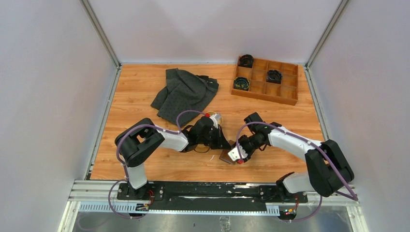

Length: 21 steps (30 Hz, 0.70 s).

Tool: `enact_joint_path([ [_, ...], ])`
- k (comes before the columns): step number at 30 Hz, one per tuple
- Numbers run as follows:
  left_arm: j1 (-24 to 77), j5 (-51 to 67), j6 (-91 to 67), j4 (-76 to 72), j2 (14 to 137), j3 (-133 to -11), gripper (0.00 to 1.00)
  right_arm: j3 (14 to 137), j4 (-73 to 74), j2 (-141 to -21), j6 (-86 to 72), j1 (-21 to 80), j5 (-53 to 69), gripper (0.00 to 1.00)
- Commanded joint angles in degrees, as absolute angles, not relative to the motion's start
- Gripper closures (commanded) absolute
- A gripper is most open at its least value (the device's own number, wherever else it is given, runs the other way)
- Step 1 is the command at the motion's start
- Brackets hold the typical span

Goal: Put the credit cards into the card holder
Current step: Close the card holder at the center of the board.

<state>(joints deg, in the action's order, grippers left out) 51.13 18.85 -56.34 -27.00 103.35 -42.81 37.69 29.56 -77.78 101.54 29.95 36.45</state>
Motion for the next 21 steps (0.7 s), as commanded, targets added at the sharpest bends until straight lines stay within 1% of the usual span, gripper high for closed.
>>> enact_joint_path([
  [1,52.83,17.8,-54.76,-20.83,108.07,-39.79,0.97,35.68,37.96,-78.1,97.55,28.89,29.71,0.48],
  [5,52.82,17.6,-54.63,-20.9,108.78,-39.46,0.97,36.67,41.48,-76.0,98.71,26.88,31.32,0.38],
  [9,52.73,17.28,-54.49,-20.85,109.2,-39.6,0.97,37.6,44.0,-74.75,98.88,25.95,32.72,0.35],
  [17,52.62,17.31,-54.23,-20.92,109.73,-39.64,0.97,41.56,50.0,-73.59,99.1,22.09,37.91,0.35],
  [19,52.6,17.47,-54.14,-20.91,109.61,-39.77,0.98,43.26,51.85,-73.48,99.23,20.73,40.97,0.37],
  [21,52.59,17.57,-54.07,-20.85,109.58,-39.73,0.97,44.82,53.29,-73.47,98.96,20.0,44.27,0.41],
])
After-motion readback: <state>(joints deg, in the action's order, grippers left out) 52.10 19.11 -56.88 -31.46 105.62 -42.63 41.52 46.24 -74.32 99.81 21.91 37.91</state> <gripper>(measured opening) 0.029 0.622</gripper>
